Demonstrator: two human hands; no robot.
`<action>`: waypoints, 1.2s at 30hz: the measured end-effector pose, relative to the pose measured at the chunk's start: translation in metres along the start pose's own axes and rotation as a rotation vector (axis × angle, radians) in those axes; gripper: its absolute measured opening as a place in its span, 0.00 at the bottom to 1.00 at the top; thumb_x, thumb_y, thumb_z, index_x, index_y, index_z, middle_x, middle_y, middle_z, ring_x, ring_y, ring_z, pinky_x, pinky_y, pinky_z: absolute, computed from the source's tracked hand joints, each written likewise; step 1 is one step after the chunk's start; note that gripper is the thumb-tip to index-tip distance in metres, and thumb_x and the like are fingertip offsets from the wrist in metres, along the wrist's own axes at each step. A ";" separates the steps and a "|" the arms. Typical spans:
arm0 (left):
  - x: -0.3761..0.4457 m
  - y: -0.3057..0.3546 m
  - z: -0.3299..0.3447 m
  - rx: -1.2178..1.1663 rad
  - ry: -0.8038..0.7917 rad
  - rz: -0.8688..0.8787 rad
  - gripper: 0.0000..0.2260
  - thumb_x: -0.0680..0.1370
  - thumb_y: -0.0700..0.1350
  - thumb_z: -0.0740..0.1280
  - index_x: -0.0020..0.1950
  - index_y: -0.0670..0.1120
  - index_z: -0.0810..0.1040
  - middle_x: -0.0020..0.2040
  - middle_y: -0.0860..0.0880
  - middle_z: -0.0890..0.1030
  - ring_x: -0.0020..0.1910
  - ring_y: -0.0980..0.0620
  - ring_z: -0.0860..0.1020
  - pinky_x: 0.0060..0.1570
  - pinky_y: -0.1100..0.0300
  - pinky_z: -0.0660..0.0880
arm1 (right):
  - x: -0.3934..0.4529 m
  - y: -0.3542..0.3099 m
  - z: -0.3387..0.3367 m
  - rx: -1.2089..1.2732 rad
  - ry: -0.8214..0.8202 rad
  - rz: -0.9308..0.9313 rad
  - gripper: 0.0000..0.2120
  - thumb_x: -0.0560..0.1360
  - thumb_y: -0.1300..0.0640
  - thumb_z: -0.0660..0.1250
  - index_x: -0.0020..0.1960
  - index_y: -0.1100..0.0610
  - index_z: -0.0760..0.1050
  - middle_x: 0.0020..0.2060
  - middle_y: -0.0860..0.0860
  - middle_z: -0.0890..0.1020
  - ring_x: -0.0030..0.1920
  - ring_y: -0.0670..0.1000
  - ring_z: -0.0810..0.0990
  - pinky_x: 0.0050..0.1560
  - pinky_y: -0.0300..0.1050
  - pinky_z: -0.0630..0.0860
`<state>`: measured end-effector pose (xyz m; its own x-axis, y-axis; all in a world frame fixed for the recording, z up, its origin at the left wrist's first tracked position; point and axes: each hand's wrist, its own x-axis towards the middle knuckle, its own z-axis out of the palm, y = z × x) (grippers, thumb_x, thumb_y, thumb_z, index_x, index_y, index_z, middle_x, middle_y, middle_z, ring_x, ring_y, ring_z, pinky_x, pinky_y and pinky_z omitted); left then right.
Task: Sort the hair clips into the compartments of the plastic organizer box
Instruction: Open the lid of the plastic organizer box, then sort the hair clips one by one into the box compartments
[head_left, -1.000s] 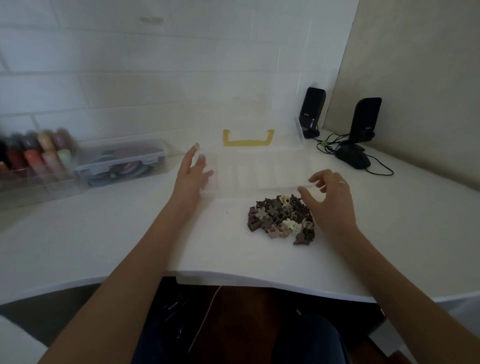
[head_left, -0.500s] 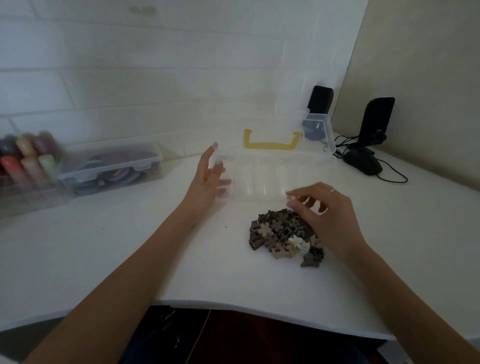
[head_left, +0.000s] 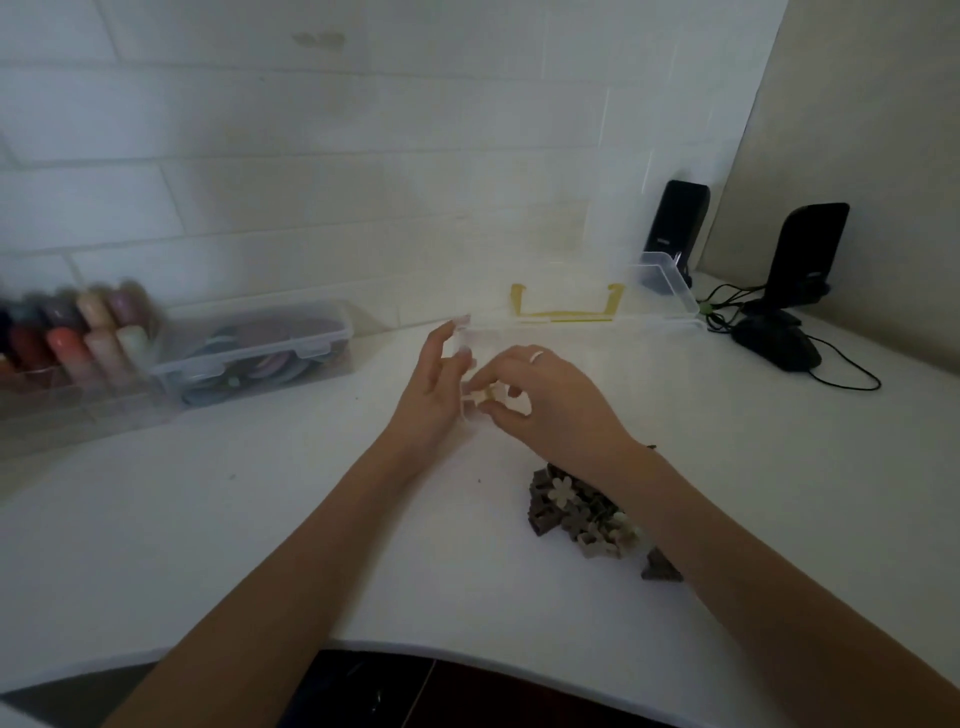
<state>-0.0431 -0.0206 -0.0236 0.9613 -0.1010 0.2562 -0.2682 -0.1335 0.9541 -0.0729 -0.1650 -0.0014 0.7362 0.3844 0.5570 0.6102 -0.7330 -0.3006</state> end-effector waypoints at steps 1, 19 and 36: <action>0.000 0.001 0.000 0.013 -0.009 0.001 0.12 0.83 0.43 0.53 0.65 0.54 0.65 0.45 0.63 0.75 0.39 0.73 0.77 0.38 0.78 0.72 | 0.000 -0.001 0.003 -0.030 0.004 0.002 0.08 0.72 0.59 0.69 0.50 0.54 0.77 0.43 0.48 0.80 0.40 0.42 0.68 0.44 0.41 0.71; -0.001 0.003 0.006 0.055 0.066 -0.032 0.11 0.70 0.62 0.57 0.50 0.69 0.71 0.51 0.50 0.78 0.48 0.49 0.84 0.51 0.35 0.77 | -0.015 0.018 -0.066 0.190 -0.436 0.134 0.03 0.68 0.53 0.74 0.42 0.49 0.84 0.22 0.43 0.77 0.23 0.43 0.69 0.29 0.32 0.65; 0.007 -0.012 0.007 0.090 0.077 0.135 0.08 0.82 0.49 0.53 0.57 0.57 0.69 0.44 0.55 0.77 0.42 0.53 0.82 0.43 0.50 0.78 | -0.020 0.023 -0.052 0.034 -0.537 0.166 0.02 0.73 0.56 0.70 0.45 0.49 0.80 0.16 0.44 0.68 0.20 0.45 0.63 0.29 0.34 0.63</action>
<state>-0.0341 -0.0264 -0.0342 0.9173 -0.0488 0.3951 -0.3961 -0.2123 0.8933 -0.0887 -0.2188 0.0211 0.8632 0.5039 0.0305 0.4762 -0.7927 -0.3807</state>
